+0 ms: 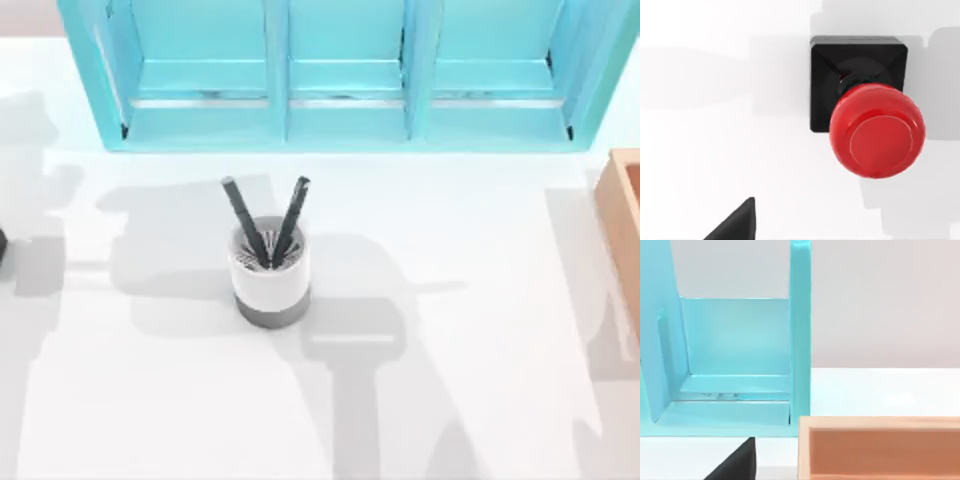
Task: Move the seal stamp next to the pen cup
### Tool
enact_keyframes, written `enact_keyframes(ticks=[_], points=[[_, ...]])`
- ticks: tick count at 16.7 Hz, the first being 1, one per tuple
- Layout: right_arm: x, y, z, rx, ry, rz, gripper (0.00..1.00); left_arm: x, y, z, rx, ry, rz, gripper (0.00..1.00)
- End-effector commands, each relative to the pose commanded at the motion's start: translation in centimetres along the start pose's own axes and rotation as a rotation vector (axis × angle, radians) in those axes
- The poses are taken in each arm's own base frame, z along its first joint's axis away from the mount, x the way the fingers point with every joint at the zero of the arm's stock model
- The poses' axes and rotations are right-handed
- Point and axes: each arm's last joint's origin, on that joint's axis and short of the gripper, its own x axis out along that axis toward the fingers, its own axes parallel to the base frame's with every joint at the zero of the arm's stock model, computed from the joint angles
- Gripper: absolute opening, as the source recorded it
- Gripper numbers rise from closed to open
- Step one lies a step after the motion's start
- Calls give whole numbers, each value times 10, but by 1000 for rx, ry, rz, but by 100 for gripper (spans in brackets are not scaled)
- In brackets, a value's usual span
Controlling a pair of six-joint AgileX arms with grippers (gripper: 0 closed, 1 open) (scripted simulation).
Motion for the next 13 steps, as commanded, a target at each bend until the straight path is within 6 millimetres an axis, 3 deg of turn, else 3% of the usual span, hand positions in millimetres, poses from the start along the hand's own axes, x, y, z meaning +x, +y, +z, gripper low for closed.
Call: enact_keyframes(ticks=[7,13], points=[[0,0,0,0,0,0,100,5,0,1,1,0,0,100],[0,0,0,0,0,0,100,69,1,5,1,-10,2,100]])
